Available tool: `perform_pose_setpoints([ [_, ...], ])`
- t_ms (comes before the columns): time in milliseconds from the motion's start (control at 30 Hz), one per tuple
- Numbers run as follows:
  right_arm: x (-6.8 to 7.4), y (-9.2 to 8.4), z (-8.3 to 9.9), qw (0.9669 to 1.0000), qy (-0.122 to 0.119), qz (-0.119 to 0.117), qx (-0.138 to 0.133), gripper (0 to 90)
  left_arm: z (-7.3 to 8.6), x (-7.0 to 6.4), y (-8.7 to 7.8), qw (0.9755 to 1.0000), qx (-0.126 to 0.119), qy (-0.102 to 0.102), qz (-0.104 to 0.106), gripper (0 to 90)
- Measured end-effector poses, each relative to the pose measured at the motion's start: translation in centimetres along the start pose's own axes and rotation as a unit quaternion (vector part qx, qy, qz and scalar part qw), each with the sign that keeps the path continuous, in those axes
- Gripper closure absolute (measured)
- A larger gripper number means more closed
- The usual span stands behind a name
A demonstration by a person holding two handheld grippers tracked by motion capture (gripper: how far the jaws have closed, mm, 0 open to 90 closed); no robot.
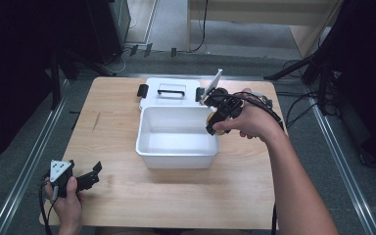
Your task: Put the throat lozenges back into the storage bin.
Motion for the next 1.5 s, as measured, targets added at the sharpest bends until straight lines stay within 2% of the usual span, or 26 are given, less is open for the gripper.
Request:
perform_pose_setpoints([
  [600,2.0,0.0,-1.6,0.9995,-0.03,0.005,-0.003,20.6,0.0,0.0,0.0,1.0,0.0,-0.001,0.001,0.0],
  [733,2.5,0.1,-1.8,0.9984,-0.056,0.01,-0.007,20.6,0.0,0.0,0.0,1.0,0.0,-0.001,0.001,0.0],
  [767,2.8,0.3,-1.8,0.997,-0.076,0.013,-0.01,20.6,0.0,0.0,0.0,1.0,0.0,-0.001,0.001,0.0],
  [833,2.9,0.3,-1.8,0.9962,-0.085,0.016,-0.011,20.6,0.0,0.0,0.0,1.0,0.0,-0.001,0.001,0.0],
  [900,3.2,0.7,-1.8,0.992,-0.122,0.027,-0.019,20.6,0.0,0.0,0.0,1.0,0.0,-0.001,0.001,0.0],
  [933,3.2,0.7,-1.8,0.992,-0.122,0.027,-0.019,20.6,0.0,0.0,0.0,1.0,0.0,-0.001,0.001,0.0],
  [1000,3.2,1.0,-1.8,0.9887,-0.144,0.034,-0.023,20.6,0.0,0.0,0.0,1.0,0.0,-0.002,0.001,0.0],
  [1033,3.3,1.3,-1.8,0.9853,-0.163,0.045,-0.025,20.6,0.0,0.0,0.0,1.0,0.0,-0.002,0.001,0.0],
  [1067,3.3,1.3,-1.8,0.9853,-0.163,0.045,-0.025,20.6,0.0,0.0,0.0,1.0,0.0,-0.002,0.001,0.0],
  [1100,3.4,1.6,-1.8,0.9825,-0.178,0.049,-0.026,20.6,0.0,0.0,0.0,1.0,0.0,-0.001,0.001,0.0],
  [1133,3.4,1.6,-1.8,0.9825,-0.178,0.049,-0.026,20.6,0.0,0.0,0.0,1.0,0.0,-0.001,0.001,0.0],
  [1167,3.5,1.9,-1.8,0.9796,-0.192,0.049,-0.031,20.6,0.0,0.0,0.0,1.0,0.0,-0.001,0.001,0.0],
  [1367,3.7,2.7,-2.0,0.9769,-0.206,0.049,-0.025,20.6,0.0,0.0,0.0,1.0,-0.001,-0.002,0.001,0.0],
  [1500,3.5,3.1,-2.1,0.977,-0.206,0.048,-0.025,20.6,0.0,0.0,0.0,1.0,-0.001,-0.002,0.001,0.0],
])
Point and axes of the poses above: each handheld gripper's, and its own axes: y roughly forward along the jaws, z roughly out of its underside, x roughly to its left, the point moved 1 cm from there along y, roughly forward along the jaws, and after that the axes turned 15 degrees about x, right-handed, at the moved point
